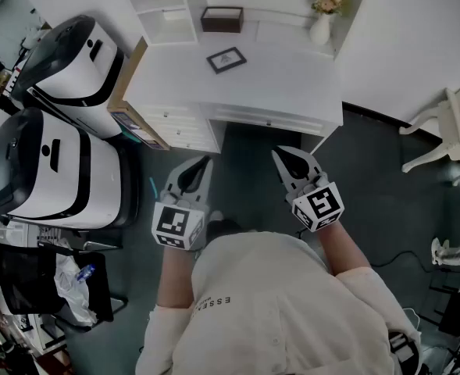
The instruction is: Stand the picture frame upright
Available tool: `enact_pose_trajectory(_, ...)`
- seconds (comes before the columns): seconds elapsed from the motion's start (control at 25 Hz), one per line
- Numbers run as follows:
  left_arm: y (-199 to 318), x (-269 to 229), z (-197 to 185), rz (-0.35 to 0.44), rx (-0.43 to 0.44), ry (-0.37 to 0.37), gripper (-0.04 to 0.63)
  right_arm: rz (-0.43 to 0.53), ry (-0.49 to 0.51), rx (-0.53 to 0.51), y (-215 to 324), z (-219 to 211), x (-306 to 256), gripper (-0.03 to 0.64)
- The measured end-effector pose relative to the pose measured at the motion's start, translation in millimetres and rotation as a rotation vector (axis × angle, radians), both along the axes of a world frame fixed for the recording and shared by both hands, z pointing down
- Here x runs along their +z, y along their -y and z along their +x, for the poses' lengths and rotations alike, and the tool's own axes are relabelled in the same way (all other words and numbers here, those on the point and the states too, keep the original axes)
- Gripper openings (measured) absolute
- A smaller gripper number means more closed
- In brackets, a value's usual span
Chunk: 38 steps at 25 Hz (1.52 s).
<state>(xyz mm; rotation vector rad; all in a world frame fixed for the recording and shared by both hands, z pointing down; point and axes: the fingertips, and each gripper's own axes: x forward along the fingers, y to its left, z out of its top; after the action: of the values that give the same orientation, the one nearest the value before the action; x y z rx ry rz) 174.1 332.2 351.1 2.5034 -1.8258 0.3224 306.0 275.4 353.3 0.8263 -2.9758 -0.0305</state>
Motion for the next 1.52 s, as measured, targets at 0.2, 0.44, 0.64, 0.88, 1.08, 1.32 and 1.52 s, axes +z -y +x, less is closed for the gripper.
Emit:
enact_pose_trajectory(0.2, -2, 0, 3, 0.001, -0.001, -0.004, 0.003, -0.001, -0.003, -0.010, -1, 1, 0, 0.015)
enact_pose_trajectory(0.44, -5, 3, 4, -0.002, 0.003, -0.015, 0.003, -0.012, 0.002, -0.016, -4, 0, 2, 0.015)
enact_pose_trajectory(0.64, -5, 5, 11, 0.000, 0.026, -0.036, 0.004, -0.037, 0.006, -0.033, -5, 2, 4, 0.015)
enact_pose_trajectory(0.88, 4, 9, 10, -0.009, 0.007, -0.062, 0.212, -0.078, 0.014, -0.020, 3, 4, 10, 0.198)
enact_pose_trajectory(1.08, 14, 18, -4, -0.037, 0.009, -0.057, 0.213, -0.101, 0.001, -0.012, 16, -6, 18, 0.198)
enact_pose_trajectory(1.32, 44, 28, -37, -0.052, 0.018, -0.086, 0.213, -0.148, 0.002, 0.004, 52, -36, 29, 0.198)
enact_pose_trajectory(1.52, 94, 34, -74, -0.070, 0.044, -0.100, 0.213, -0.160, -0.020, 0.012, 97, -75, 33, 0.198)
